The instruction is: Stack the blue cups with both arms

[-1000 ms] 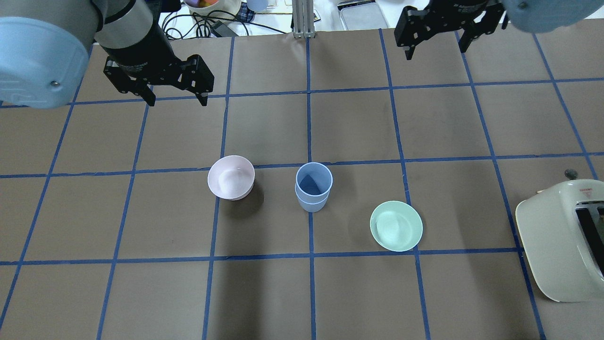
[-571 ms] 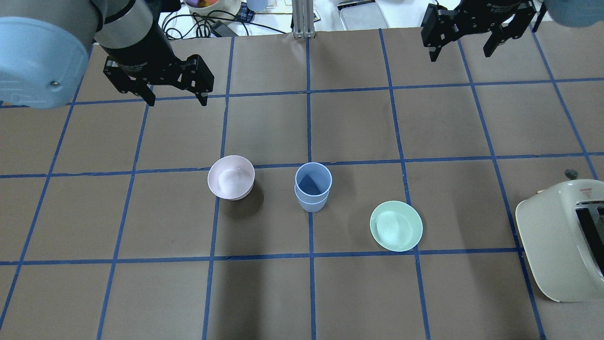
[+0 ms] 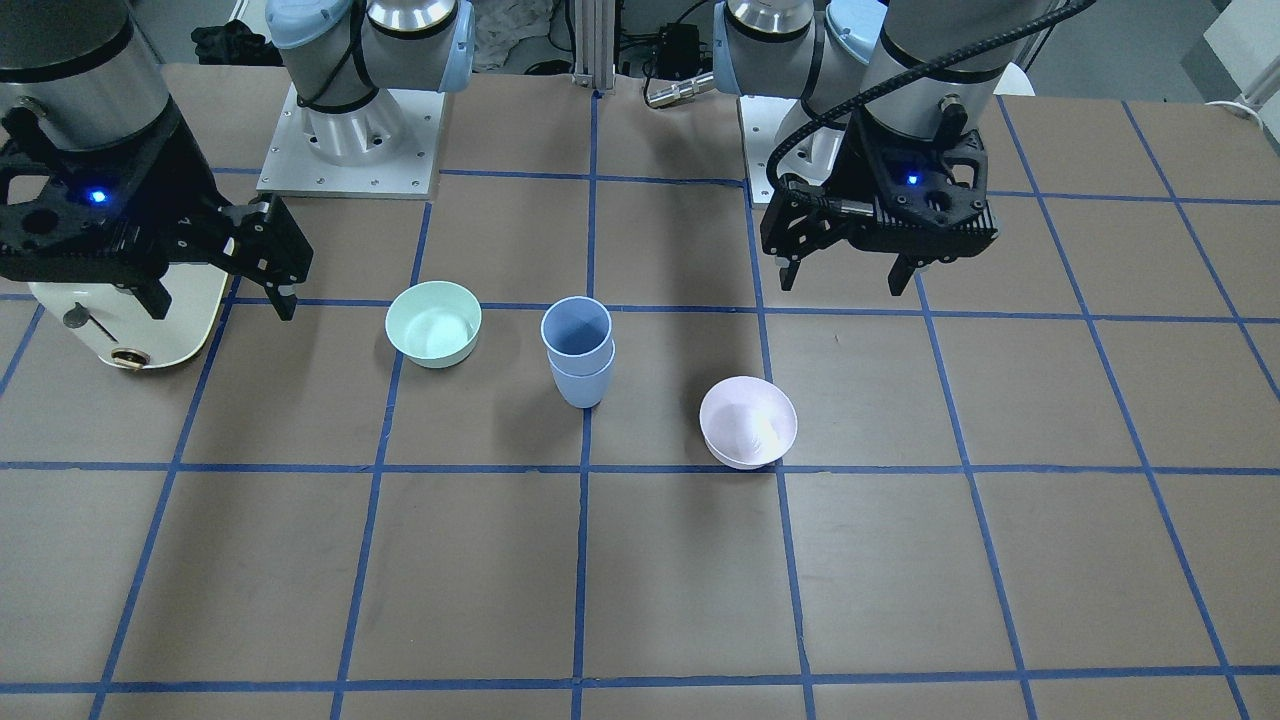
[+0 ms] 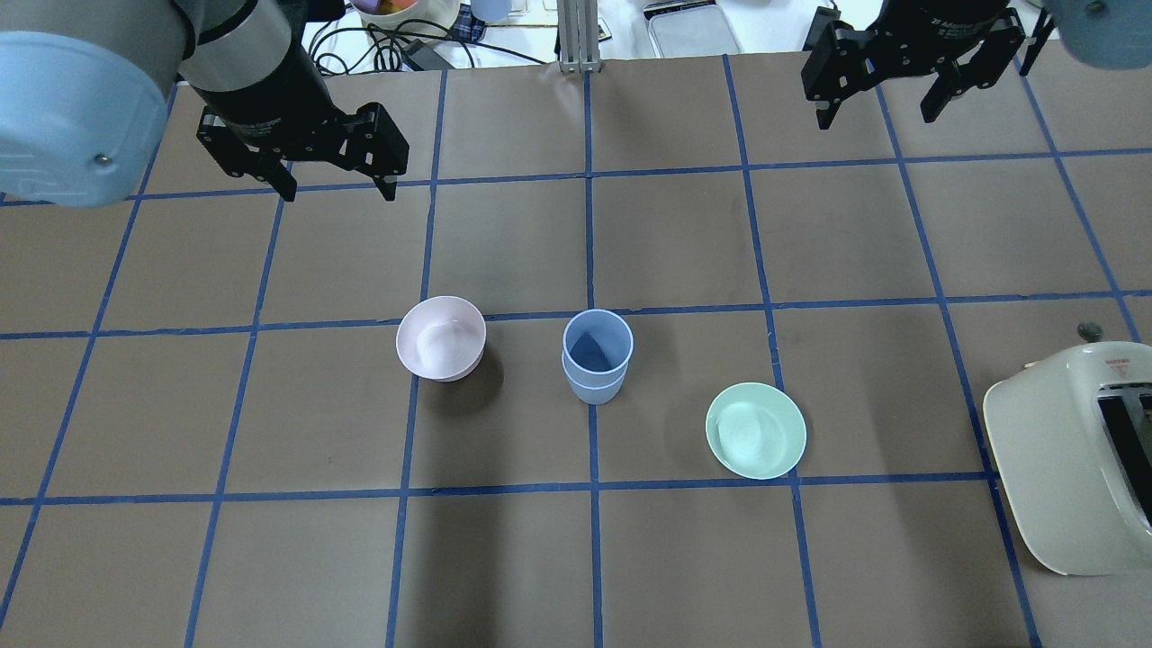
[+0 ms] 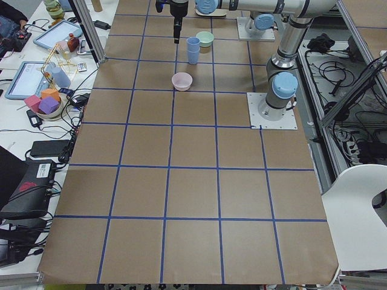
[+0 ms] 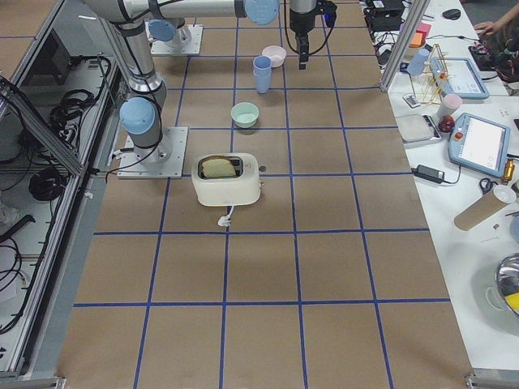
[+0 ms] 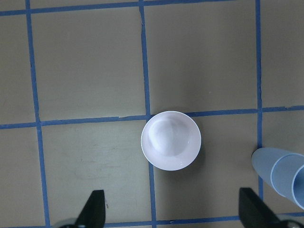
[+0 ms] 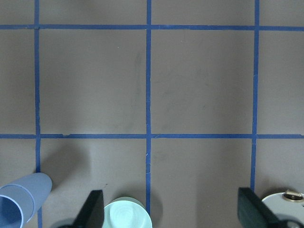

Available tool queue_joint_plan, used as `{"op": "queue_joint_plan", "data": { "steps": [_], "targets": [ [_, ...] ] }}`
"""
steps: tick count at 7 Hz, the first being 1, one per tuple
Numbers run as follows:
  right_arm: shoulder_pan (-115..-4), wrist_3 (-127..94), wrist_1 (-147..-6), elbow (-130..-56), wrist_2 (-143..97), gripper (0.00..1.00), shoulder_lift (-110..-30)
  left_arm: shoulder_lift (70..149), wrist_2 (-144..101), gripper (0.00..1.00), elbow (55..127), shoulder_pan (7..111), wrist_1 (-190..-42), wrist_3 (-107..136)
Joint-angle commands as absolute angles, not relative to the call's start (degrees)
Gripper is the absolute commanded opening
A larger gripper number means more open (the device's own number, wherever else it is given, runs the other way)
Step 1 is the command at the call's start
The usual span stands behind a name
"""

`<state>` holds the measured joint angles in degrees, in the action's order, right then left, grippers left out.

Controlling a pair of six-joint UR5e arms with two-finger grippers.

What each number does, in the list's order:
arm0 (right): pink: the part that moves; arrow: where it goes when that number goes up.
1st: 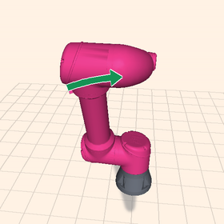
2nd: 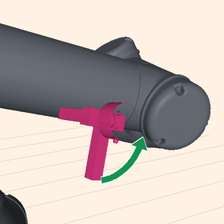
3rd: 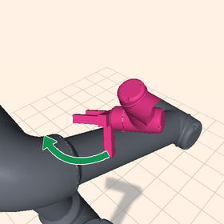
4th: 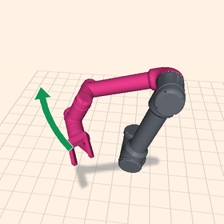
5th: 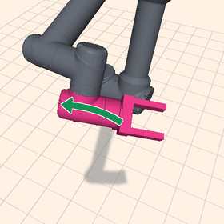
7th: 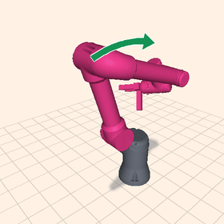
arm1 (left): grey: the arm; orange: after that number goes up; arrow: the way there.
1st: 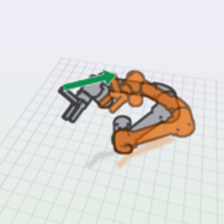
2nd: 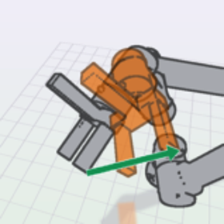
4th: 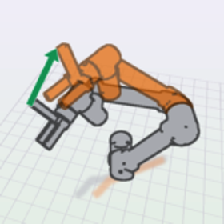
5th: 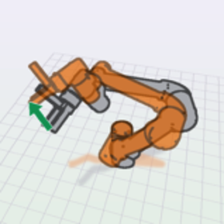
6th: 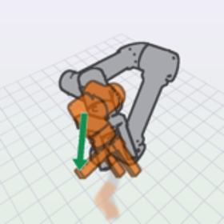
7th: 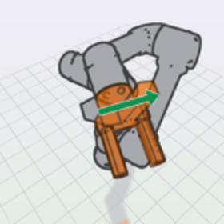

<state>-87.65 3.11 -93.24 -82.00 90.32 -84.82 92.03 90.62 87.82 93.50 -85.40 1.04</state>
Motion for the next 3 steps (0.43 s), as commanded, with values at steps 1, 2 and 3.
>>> {"op": "queue_joint_plan", "data": {
  "steps": [1,2,3],
  "targets": [
    [-87.6,3.0,-93.3,-82.2,90.4,1.00,-85.0,91.8,90.6,1.00,87.8,93.4,-85.4,1.0],
    [-87.6,3.0,-93.3,-82.2,90.4,1.00,-84.9,91.8,90.6,1.00,87.8,93.4,-85.5,1.0],
    [-87.6,3.0,-93.3,-82.2,90.4,1.00,-84.9,91.8,90.6,1.00,87.9,93.4,-85.8,1.0]
  ]
}}
